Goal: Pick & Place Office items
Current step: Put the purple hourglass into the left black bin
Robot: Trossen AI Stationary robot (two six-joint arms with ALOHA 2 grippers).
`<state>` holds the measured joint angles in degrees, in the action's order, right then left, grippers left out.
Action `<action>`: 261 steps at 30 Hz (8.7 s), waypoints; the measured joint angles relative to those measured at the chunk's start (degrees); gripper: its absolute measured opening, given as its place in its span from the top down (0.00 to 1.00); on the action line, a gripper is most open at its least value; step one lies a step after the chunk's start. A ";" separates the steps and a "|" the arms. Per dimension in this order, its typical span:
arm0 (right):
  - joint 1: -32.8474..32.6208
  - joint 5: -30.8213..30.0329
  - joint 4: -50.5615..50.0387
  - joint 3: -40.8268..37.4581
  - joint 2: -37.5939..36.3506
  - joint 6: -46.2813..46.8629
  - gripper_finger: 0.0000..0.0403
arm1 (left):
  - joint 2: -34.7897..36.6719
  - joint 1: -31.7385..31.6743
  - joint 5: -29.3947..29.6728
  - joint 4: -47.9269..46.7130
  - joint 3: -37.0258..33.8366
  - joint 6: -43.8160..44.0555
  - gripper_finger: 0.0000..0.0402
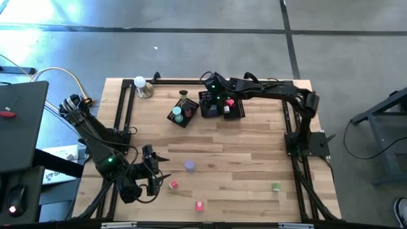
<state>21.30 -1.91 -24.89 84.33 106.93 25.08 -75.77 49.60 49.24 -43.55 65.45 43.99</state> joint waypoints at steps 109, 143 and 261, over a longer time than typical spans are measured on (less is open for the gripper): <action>-60.15 -57.95 -31.42 -0.02 -7.99 27.41 0.14 | -23.37 -20.56 -19.01 17.00 -0.48 -20.04 0.35; -60.15 -57.90 -31.45 -0.02 -7.99 27.17 0.14 | -18.14 -21.03 -18.57 15.09 -0.48 -14.82 0.55; -60.17 -57.92 -21.98 -8.15 -8.01 23.10 0.14 | -4.59 -57.48 -20.41 20.22 -14.73 -13.15 0.55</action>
<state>-38.87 -59.83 -46.87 76.18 98.91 48.18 -80.36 -7.88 28.84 -23.33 50.72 30.84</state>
